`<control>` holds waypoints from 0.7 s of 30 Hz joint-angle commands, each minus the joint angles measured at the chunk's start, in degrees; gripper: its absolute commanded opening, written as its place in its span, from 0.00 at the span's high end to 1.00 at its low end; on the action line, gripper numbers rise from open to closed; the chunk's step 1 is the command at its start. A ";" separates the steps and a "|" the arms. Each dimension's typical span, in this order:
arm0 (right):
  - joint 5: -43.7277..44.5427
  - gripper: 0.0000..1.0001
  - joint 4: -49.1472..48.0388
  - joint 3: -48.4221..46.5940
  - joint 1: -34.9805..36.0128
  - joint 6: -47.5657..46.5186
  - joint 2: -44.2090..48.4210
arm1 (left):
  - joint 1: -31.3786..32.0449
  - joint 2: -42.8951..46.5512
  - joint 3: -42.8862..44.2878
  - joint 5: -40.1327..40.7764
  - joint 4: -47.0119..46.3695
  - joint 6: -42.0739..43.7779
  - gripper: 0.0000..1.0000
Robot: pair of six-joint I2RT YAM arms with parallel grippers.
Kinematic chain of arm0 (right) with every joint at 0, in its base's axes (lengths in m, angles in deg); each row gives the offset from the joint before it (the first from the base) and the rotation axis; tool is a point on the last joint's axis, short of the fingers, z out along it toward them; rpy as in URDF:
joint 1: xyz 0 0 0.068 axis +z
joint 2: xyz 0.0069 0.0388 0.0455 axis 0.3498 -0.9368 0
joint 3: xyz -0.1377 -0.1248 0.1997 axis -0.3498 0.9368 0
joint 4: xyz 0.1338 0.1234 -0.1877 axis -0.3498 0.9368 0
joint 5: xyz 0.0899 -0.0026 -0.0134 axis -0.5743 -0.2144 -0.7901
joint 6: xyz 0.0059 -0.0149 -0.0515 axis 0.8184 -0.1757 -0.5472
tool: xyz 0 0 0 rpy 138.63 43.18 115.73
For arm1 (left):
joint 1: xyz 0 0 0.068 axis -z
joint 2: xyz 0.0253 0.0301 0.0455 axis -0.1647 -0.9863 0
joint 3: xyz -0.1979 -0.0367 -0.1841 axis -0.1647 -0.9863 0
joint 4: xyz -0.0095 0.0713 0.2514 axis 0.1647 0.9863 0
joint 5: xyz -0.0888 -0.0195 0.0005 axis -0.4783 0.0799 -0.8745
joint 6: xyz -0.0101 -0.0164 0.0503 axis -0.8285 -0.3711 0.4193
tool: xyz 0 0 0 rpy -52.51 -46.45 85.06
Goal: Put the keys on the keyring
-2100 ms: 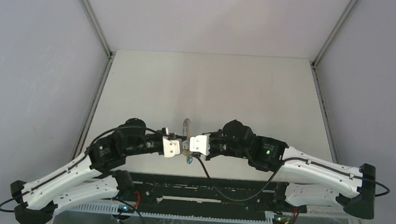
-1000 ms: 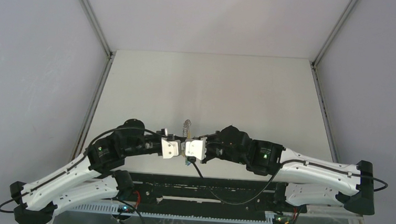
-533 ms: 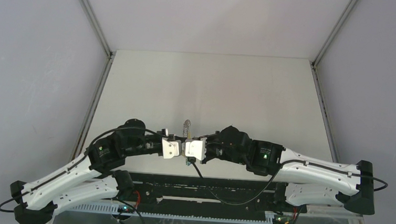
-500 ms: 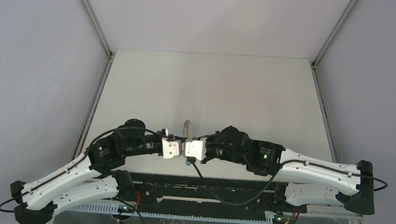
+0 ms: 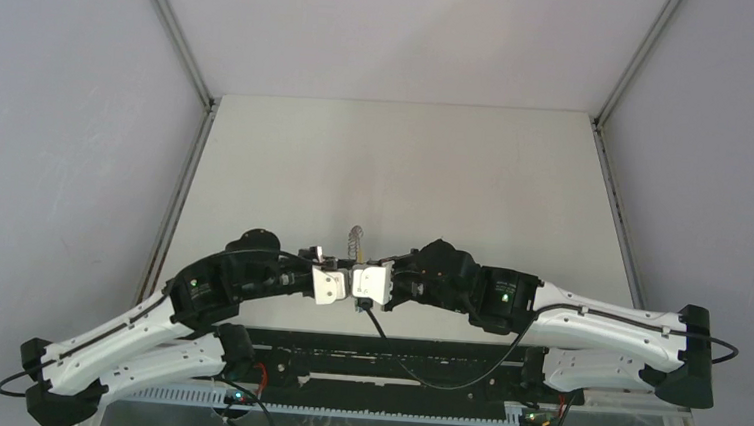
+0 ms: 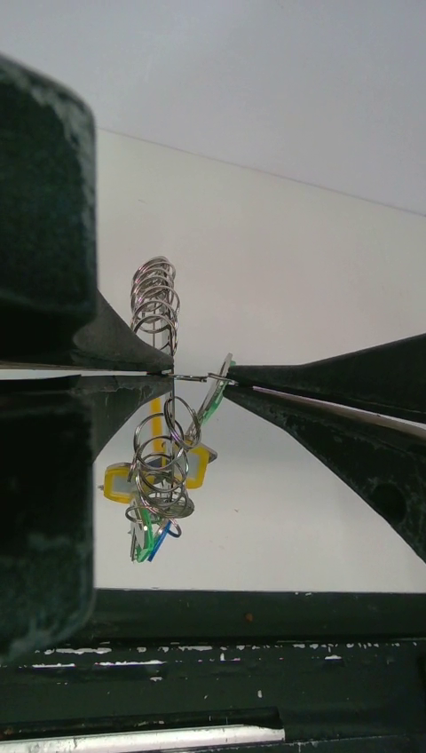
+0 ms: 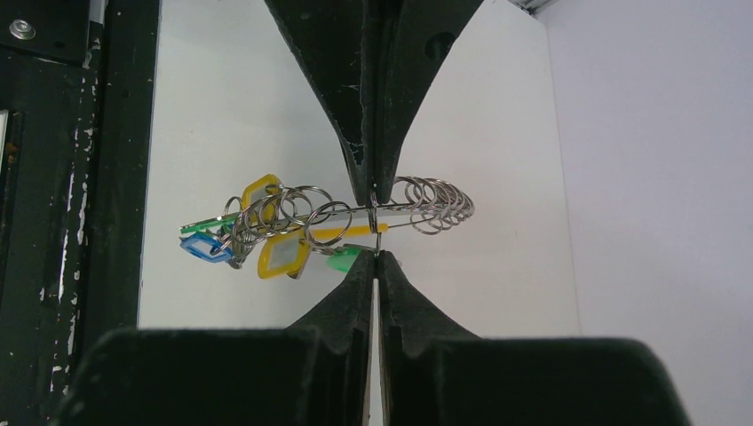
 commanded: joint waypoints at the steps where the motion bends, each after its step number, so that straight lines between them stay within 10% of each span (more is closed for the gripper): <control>1: -0.04 1.00 -1.55 -1.17 0.59 0.19 1.02 | 0.42 0.47 -1.04 1.53 -3.75 1.29 1.00; 21: 0.63 1.00 -2.15 -1.17 0.56 0.15 0.14 | 0.62 0.87 -1.04 0.22 -3.79 1.21 1.00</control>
